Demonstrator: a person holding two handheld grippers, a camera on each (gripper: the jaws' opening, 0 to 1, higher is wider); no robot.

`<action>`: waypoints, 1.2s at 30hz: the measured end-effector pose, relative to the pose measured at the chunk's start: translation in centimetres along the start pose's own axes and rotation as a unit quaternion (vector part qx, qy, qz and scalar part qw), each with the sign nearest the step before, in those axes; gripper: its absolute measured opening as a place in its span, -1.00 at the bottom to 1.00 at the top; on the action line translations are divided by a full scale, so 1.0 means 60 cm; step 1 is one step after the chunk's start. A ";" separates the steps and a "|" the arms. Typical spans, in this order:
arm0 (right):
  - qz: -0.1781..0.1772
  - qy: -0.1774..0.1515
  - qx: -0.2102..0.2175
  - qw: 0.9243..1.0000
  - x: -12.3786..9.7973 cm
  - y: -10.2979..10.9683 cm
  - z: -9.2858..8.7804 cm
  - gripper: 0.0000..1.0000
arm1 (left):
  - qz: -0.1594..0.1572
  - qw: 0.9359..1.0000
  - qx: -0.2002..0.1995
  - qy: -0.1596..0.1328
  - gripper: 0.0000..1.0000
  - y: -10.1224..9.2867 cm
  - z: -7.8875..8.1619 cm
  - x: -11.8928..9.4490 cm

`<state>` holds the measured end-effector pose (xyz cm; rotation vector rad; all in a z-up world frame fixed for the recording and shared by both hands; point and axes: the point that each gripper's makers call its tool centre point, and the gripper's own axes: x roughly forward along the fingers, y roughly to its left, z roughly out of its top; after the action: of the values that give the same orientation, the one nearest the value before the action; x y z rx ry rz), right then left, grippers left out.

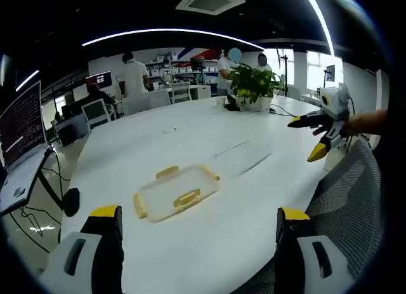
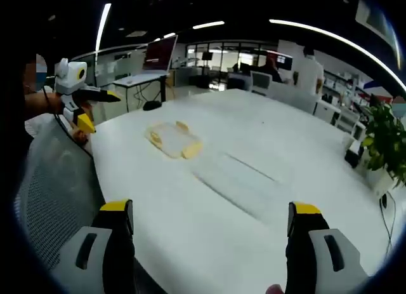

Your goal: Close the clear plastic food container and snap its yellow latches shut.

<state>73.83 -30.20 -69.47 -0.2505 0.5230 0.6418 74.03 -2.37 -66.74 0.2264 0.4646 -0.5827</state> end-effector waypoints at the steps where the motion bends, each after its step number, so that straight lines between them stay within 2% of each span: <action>1: 0.000 0.000 0.000 1.000 0.000 0.000 0.000 0.99 | 0.000 1.000 0.000 0.000 0.98 0.000 0.000 0.000; 36: -0.001 -0.001 -0.002 1.000 -0.006 -0.002 -0.002 0.99 | -0.002 1.000 0.005 -0.002 0.98 -0.002 0.004 0.002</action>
<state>73.62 -30.51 -69.36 -0.2533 0.5204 0.6416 74.15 -2.64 -66.61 0.2337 0.4584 -0.5890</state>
